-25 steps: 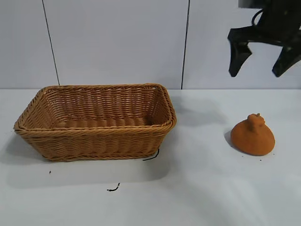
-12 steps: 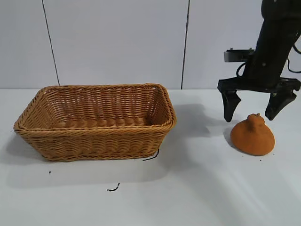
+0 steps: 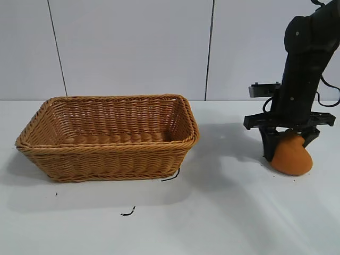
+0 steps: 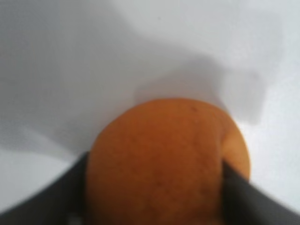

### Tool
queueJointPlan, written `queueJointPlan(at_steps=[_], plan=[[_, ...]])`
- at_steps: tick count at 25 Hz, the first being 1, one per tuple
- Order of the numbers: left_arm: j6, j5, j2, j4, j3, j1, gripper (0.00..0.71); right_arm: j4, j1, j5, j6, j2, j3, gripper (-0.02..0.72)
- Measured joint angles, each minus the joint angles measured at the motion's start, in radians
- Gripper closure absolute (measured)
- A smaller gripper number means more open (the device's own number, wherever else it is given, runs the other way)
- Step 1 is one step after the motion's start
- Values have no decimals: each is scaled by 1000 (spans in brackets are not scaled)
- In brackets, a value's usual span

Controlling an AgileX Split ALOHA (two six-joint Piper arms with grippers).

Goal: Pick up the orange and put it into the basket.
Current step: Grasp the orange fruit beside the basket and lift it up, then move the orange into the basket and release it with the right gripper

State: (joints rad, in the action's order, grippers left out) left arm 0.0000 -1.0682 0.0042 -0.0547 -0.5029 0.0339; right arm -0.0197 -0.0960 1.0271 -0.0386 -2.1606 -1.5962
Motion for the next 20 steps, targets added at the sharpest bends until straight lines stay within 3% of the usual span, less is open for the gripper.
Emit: queueJointPlan(at_steps=[12,20], plan=[[0,-1,0,0,0,0,71,-13,-12,139,6,114,-275,632],[0,-1,0,0,0,0,71,-23,-185,124,-5,114,-327,632]])
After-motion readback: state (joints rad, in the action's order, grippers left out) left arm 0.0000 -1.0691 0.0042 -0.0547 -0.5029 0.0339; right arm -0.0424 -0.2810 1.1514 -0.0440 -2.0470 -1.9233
